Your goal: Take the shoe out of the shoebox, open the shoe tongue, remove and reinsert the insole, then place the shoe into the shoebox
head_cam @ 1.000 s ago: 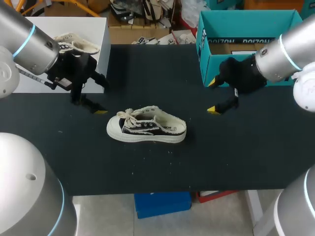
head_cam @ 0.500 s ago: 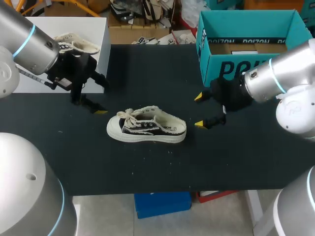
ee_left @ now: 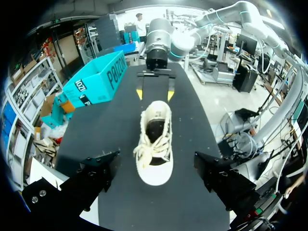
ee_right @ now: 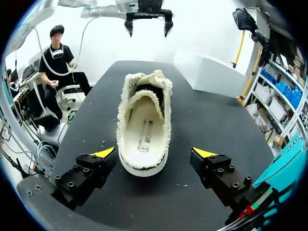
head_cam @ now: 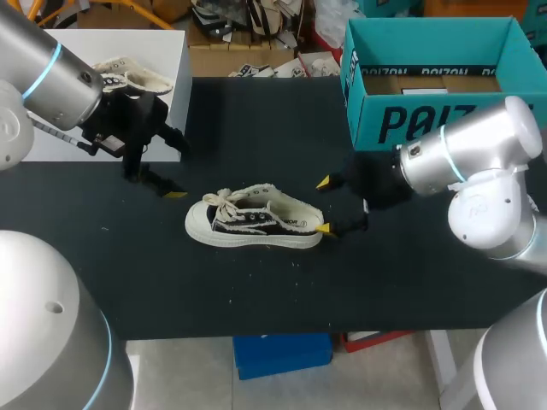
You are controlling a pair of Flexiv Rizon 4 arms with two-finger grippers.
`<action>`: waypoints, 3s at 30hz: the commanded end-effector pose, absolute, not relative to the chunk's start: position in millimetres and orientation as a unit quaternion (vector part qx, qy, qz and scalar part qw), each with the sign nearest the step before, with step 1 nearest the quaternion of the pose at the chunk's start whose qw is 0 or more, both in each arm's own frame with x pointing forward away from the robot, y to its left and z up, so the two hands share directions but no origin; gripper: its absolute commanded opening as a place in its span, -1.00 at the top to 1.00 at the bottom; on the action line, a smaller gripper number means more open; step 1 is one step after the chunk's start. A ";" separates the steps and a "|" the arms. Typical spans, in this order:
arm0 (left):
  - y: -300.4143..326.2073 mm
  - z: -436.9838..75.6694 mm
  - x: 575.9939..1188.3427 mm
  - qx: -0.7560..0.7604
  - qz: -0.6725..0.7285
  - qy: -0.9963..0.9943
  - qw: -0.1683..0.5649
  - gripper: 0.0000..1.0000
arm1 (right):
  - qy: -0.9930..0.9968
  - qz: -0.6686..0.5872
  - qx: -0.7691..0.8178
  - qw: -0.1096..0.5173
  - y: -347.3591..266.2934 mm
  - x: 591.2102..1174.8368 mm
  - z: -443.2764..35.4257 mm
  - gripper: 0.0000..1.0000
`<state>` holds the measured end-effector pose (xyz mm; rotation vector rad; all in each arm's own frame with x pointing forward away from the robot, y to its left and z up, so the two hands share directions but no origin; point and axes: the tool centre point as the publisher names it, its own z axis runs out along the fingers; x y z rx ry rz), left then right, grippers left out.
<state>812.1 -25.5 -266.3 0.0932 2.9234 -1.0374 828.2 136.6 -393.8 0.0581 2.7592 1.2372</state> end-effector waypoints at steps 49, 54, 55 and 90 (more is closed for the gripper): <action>-25.7 -268.0 811.9 0.030 -0.334 0.942 0.021 -1.00 | 0.892 0.450 0.039 0.026 177.0 825.1 -438.2 1.00; -39.6 -263.2 805.4 -0.023 -0.280 0.960 0.012 -1.00 | 0.892 0.450 0.039 0.026 177.0 825.1 -438.2 1.00; -43.1 -262.7 803.8 -0.045 -0.261 0.964 0.010 -1.00 | 0.892 0.450 0.039 0.026 177.0 825.1 -438.2 1.00; -105.5 -275.5 791.4 -0.442 -0.117 0.888 -0.051 -1.00 | 0.892 0.450 0.039 0.026 177.0 825.1 -438.2 1.00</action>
